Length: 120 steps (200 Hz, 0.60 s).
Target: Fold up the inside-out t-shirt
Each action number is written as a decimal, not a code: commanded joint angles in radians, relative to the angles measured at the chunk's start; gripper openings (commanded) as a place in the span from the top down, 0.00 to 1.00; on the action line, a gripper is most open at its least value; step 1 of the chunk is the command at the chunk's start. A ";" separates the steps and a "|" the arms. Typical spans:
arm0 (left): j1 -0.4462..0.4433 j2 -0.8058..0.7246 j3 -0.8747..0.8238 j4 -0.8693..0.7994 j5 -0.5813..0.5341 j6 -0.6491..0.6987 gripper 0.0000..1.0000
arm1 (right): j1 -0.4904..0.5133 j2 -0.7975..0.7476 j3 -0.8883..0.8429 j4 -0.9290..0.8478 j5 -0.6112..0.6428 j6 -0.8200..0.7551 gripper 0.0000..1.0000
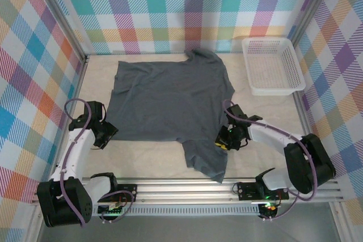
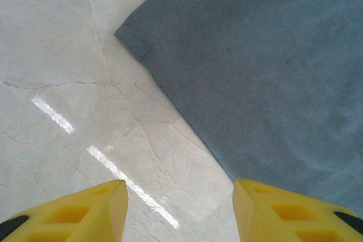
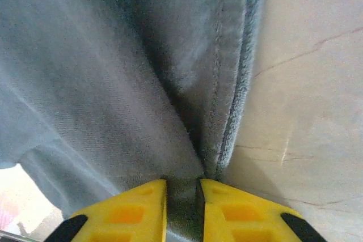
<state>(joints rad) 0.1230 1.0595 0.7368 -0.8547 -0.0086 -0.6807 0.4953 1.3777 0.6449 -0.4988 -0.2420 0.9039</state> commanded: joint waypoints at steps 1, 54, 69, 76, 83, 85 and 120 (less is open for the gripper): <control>0.007 0.007 -0.008 0.013 0.004 0.021 0.48 | 0.031 0.039 0.025 -0.013 -0.028 -0.027 0.73; 0.007 0.021 -0.006 0.013 0.001 0.022 0.48 | 0.065 -0.068 0.051 -0.132 0.161 -0.016 0.70; 0.007 0.020 -0.005 0.013 -0.001 0.022 0.48 | 0.064 -0.106 0.033 -0.142 0.210 0.005 0.59; 0.007 0.019 -0.007 0.014 -0.004 0.021 0.48 | 0.064 -0.103 0.029 -0.137 0.212 0.005 0.56; 0.007 0.020 -0.006 0.015 -0.004 0.021 0.48 | 0.064 -0.087 0.030 -0.132 0.207 0.004 0.54; 0.007 0.020 -0.004 0.014 -0.003 0.020 0.48 | 0.063 -0.084 0.030 -0.132 0.206 0.003 0.54; 0.007 0.019 -0.004 0.010 -0.006 0.022 0.48 | 0.064 0.000 0.050 -0.065 0.168 -0.007 0.54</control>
<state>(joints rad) 0.1230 1.0790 0.7368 -0.8360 -0.0090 -0.6685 0.5571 1.3224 0.6891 -0.5907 -0.0708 0.8917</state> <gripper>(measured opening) 0.518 0.463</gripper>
